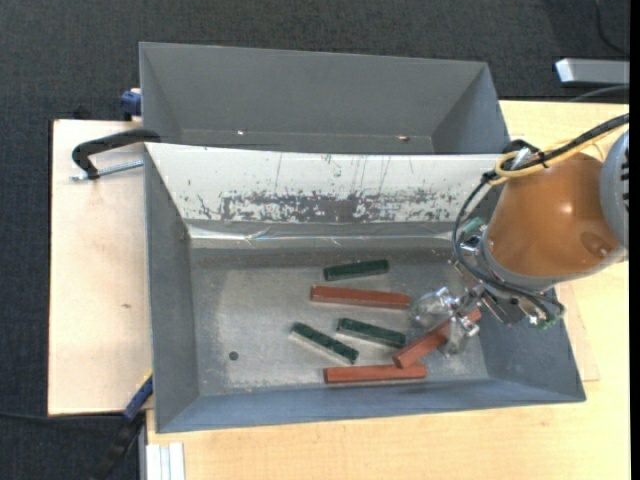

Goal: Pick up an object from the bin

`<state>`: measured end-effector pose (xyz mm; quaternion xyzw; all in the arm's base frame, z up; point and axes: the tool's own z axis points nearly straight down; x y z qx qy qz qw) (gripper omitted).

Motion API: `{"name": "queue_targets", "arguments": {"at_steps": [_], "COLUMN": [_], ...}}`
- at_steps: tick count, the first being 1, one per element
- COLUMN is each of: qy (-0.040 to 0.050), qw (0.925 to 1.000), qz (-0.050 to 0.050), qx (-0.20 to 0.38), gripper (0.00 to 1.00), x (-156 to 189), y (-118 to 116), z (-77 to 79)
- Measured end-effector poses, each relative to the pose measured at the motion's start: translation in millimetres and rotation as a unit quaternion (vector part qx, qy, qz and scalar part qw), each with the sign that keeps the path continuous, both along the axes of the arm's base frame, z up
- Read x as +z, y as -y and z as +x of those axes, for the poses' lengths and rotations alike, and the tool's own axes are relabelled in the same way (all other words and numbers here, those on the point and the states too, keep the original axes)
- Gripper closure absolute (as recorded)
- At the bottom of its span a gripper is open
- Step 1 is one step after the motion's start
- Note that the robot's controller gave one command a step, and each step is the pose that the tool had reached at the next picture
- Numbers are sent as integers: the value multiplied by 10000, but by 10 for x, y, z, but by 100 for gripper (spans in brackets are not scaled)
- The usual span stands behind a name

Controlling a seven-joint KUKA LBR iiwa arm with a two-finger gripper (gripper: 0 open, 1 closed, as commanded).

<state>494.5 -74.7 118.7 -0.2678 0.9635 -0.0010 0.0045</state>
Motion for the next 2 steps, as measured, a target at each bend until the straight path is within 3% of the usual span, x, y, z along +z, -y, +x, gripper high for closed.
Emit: {"name": "queue_targets", "arguments": {"at_steps": [2], "qy": [-31], "qw": [10000], "qz": [4], "qx": [2], "gripper": [100], "x": [61], "y": [-6], "z": [-8]}}
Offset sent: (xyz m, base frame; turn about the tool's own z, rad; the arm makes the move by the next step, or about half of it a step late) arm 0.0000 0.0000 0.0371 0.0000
